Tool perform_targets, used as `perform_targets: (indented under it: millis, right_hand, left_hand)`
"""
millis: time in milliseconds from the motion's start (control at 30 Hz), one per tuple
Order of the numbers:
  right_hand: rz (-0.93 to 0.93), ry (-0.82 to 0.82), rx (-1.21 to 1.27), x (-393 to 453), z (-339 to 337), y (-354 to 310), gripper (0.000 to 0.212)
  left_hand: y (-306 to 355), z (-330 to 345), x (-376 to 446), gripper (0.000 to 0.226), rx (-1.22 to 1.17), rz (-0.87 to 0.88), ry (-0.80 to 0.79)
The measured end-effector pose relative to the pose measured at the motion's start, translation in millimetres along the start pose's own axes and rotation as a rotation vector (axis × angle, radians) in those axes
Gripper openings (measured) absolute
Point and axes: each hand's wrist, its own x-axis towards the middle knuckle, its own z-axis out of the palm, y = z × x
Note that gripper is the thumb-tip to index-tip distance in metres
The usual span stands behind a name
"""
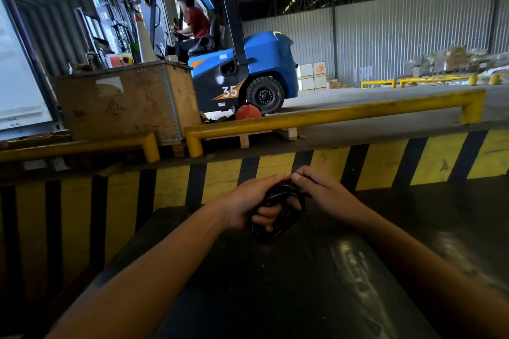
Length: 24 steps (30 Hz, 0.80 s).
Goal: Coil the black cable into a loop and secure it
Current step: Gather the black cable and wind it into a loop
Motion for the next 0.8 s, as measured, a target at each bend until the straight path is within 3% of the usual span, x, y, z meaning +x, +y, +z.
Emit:
perform_targets:
  millis: [200, 333, 500, 600, 700, 800]
  right_hand:
    - [0.181, 0.086, 0.479, -6, 17, 2, 0.031]
    - [0.174, 0.195, 0.479, -6, 25, -2, 0.026]
    - [0.097, 0.282, 0.283, -14, 41, -2, 0.019]
    - [0.026, 0.225, 0.105, -21, 49, -2, 0.022]
    - [-0.028, 0.204, -0.087, -29, 49, 5, 0.025]
    - [-0.009, 0.226, -0.112, -38, 50, 14, 0.023]
  left_hand:
    - [6, -1, 2, 0.068, -0.104, 0.021, 0.052]
    - [3, -4, 7, 0.063, -0.147, 0.063, 0.305]
    - [-6, -3, 15, 0.06, -0.051, 0.133, 0.628]
    - [-14, -4, 19, 0.058, 0.071, 0.198, 0.752]
    - [-24, 2, 17, 0.057, 0.211, 0.31, 0.775]
    - [-39, 16, 16, 0.051, 0.509, 0.409, 0.753]
